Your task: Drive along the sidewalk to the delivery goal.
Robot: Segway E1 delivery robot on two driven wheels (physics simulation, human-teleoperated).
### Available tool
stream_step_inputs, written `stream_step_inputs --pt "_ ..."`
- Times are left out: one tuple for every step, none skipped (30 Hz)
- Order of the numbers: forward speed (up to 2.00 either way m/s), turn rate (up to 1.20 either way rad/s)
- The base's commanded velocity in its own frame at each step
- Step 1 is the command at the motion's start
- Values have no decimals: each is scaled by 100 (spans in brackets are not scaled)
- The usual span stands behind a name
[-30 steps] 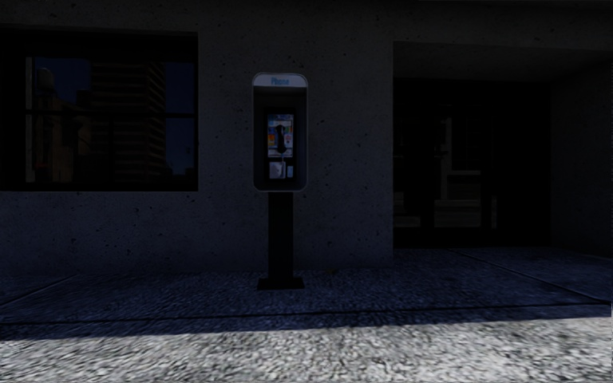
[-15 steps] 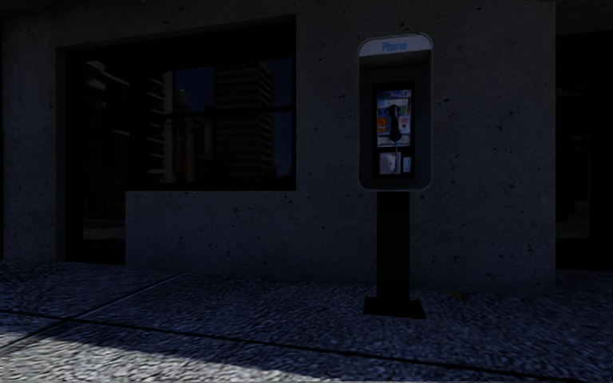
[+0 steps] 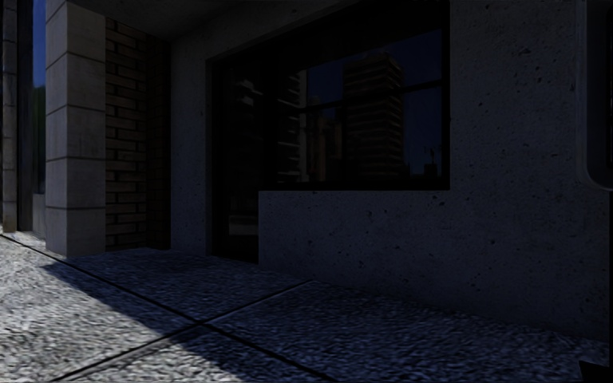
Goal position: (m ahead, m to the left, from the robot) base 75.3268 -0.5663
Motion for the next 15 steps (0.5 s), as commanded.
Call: stream_step_inputs --pt "99 92" --pt "104 92" --pt "108 92" --pt "108 92" --pt "110 92" --pt "113 92" --pt "116 92" --pt "116 92" --pt "122 92" --pt "126 92" --pt "126 92" --pt "128 92" --pt "129 92" --pt "130 92" --pt "130 92"
